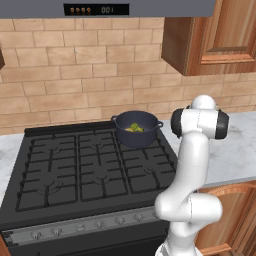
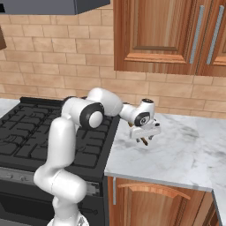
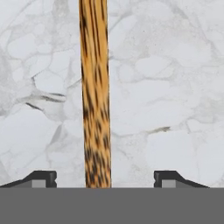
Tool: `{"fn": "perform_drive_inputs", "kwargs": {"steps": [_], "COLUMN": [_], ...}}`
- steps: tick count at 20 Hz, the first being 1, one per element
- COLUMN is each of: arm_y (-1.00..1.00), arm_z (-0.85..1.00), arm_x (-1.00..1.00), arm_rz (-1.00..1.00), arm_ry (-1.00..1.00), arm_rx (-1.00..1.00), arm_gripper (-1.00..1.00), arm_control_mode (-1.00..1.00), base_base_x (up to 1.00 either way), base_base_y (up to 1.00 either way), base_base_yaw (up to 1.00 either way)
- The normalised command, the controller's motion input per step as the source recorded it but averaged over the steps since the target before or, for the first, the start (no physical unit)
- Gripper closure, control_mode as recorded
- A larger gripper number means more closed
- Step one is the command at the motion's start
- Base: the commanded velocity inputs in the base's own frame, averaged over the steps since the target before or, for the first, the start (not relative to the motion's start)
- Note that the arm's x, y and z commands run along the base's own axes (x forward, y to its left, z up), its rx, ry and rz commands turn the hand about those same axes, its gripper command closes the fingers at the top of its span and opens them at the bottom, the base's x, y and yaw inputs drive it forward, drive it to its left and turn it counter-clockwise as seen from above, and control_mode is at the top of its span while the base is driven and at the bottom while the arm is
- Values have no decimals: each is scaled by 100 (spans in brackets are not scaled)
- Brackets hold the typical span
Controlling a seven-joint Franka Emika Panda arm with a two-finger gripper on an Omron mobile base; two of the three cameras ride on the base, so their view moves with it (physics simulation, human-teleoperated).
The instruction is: Put the squash and broccoli in the pot. Retrieve the spatula and lightly stir the vegetables in the pot.
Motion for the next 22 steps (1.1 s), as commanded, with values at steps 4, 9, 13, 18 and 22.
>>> {"fn": "perform_drive_inputs", "kwargs": {"steps": [4,9,13,18,22], "arm_y": [-1,0,1,4,0], "arm_z": [-21,-25,-29,-37,-42], "arm_x": [2,-2,-11,-9,-14], "arm_rz": [0,0,0,0,0], "arm_ry": [0,0,0,0,0], "arm_rx": [0,0,0,0,0], "arm_gripper": [-100,-100,-100,100,100], "arm_control_mode": [-100,-100,-100,-100,-100], "base_base_x": [0,0,0,0,0], "base_base_y": [0,0,0,0,0], "base_base_yaw": [0,0,0,0,0]}}
